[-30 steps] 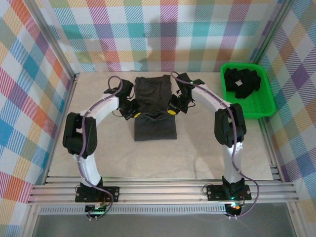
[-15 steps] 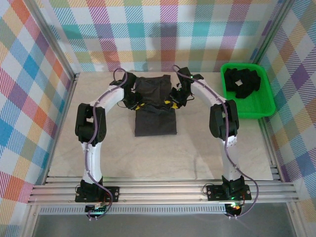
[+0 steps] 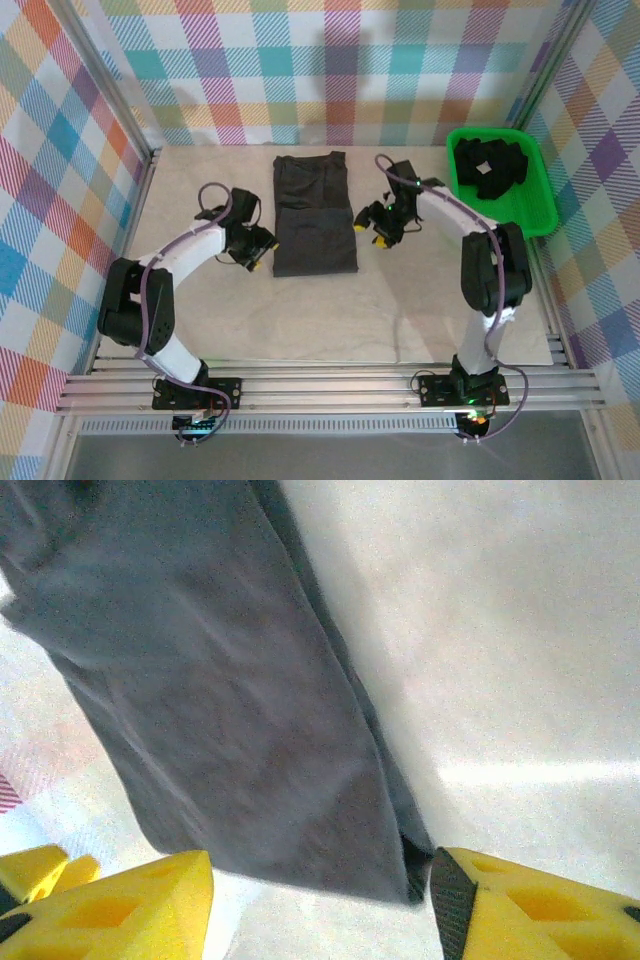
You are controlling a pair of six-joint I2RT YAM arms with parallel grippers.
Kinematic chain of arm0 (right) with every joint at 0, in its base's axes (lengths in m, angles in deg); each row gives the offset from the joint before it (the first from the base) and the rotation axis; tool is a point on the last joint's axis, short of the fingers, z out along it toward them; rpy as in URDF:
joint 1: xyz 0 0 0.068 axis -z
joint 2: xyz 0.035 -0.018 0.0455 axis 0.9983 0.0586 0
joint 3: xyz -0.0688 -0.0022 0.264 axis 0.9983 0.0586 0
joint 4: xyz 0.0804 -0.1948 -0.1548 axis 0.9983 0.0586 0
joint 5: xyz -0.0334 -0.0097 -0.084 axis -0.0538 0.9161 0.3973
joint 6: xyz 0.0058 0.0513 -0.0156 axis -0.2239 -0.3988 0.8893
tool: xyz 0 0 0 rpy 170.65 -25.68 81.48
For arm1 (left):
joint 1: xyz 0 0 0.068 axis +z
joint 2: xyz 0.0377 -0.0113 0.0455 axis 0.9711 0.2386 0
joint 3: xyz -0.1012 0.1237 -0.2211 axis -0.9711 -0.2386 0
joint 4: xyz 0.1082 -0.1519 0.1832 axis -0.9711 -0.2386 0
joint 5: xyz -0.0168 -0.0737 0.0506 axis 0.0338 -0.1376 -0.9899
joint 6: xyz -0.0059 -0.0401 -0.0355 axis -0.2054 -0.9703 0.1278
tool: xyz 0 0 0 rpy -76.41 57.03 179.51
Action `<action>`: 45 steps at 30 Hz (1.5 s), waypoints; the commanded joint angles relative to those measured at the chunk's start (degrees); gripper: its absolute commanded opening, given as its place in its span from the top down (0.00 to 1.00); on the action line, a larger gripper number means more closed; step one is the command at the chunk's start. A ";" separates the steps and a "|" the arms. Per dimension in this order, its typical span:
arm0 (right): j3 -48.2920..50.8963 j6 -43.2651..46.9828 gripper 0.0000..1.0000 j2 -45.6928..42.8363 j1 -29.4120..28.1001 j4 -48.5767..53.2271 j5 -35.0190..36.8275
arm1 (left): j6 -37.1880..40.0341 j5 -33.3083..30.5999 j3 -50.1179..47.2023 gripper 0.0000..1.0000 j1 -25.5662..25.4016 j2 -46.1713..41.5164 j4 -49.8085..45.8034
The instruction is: Fold and stack the t-shirts
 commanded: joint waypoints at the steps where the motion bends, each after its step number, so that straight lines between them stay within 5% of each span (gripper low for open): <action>1: 8.42 -5.96 0.40 -2.28 -2.34 -7.12 -3.85 | -7.07 4.20 -4.80 0.44 -1.64 1.11 6.97; 10: 14.00 -12.70 0.44 1.98 -4.49 -15.29 -7.06 | -9.23 4.65 -4.55 0.47 -3.33 8.54 11.84; 16: 10.52 -13.85 0.60 6.18 -4.54 -15.84 -6.26 | -9.99 3.60 -3.57 0.84 -3.43 11.03 13.18; 19: 8.06 -13.59 0.86 7.47 -4.45 -15.63 -5.52 | -10.00 3.01 -2.17 1.00 -3.43 11.31 12.36; 20: 7.23 -13.22 0.99 6.98 -4.46 -15.20 -4.69 | -10.00 2.76 -1.89 1.00 -3.34 10.87 12.19; 21: 6.50 -12.67 1.00 6.22 -4.53 -14.36 -3.75 | -10.04 2.63 -1.75 1.00 -3.26 10.14 12.14; 30: 0.60 -4.89 1.00 -2.94 -4.63 -2.85 -1.84 | -2.88 1.21 4.19 1.00 -2.97 -0.96 -2.11; 36: 11.06 -4.40 1.00 -10.34 -7.87 -0.93 -5.33 | -0.94 6.73 -5.85 1.00 -5.96 -9.67 -4.95; 45: 27.91 -7.88 1.00 -29.85 -14.60 6.11 -8.33 | -2.76 12.06 -20.34 1.00 -15.23 -34.89 -13.35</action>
